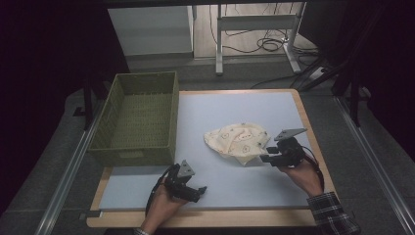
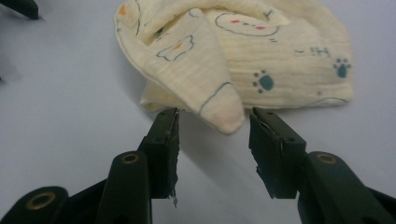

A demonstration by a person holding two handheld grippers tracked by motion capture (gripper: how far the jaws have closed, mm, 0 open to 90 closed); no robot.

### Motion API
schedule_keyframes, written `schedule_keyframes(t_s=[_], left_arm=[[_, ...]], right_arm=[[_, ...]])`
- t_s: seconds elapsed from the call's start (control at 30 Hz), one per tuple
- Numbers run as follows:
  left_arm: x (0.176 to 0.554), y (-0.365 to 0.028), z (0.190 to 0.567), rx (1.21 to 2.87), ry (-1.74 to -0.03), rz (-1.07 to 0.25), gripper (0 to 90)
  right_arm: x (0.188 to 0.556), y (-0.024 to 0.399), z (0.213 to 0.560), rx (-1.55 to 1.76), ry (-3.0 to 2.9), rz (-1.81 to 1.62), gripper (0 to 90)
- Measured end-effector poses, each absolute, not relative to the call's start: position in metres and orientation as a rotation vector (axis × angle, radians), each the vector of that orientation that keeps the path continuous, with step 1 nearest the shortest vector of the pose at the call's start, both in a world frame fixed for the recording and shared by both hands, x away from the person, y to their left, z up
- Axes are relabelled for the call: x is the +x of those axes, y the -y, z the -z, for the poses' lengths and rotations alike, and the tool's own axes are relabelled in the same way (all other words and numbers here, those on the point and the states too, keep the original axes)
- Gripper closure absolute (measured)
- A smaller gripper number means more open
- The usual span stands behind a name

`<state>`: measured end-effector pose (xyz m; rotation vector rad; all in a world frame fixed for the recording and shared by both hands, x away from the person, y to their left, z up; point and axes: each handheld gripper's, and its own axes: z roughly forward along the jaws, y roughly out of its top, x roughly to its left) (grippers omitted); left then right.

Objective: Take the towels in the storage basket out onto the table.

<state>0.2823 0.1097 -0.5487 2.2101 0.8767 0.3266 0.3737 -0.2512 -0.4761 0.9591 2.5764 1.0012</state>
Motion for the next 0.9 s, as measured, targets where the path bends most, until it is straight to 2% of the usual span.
schedule_keyframes(t_s=[0.03, 0.07, 0.1, 0.13, 0.17, 0.43, 0.77, 0.83, 0.9], left_arm=[[0.282, -0.110, 0.549, 2.210, -0.877, -0.326, 6.8], [0.282, -0.110, 0.549, 2.209, -0.877, -0.326, 6.8], [0.282, -0.110, 0.549, 2.209, -0.877, -0.326, 6.8], [0.282, -0.110, 0.549, 2.210, -0.877, -0.326, 6.8], [0.282, -0.110, 0.549, 2.209, -0.877, -0.326, 6.8], [0.282, -0.110, 0.549, 2.208, -0.877, -0.329, 6.7], [0.282, -0.110, 0.549, 2.206, -0.878, -0.329, 6.8], [0.282, -0.110, 0.549, 2.207, -0.877, -0.329, 6.7], [0.282, -0.110, 0.549, 2.206, -0.878, -0.330, 6.8]], right_arm=[[0.374, 0.249, 0.478, 0.954, -2.573, -0.989, 60.0], [0.375, 0.244, 0.479, 0.931, -2.561, -0.980, 71.0], [0.375, 0.242, 0.479, 0.918, -2.556, -0.985, 77.6], [0.375, 0.240, 0.479, 0.912, -2.556, -1.002, 83.6], [0.373, 0.237, 0.477, 0.897, -2.560, -1.030, 85.2], [0.349, 0.189, 0.462, 0.741, -2.654, -1.126, 85.7], [0.340, 0.114, 0.472, 0.597, -2.795, -1.159, 85.5], [0.339, 0.102, 0.476, 0.578, -2.829, -1.144, 82.6], [0.340, 0.097, 0.478, 0.571, -2.839, -1.130, 75.9]])
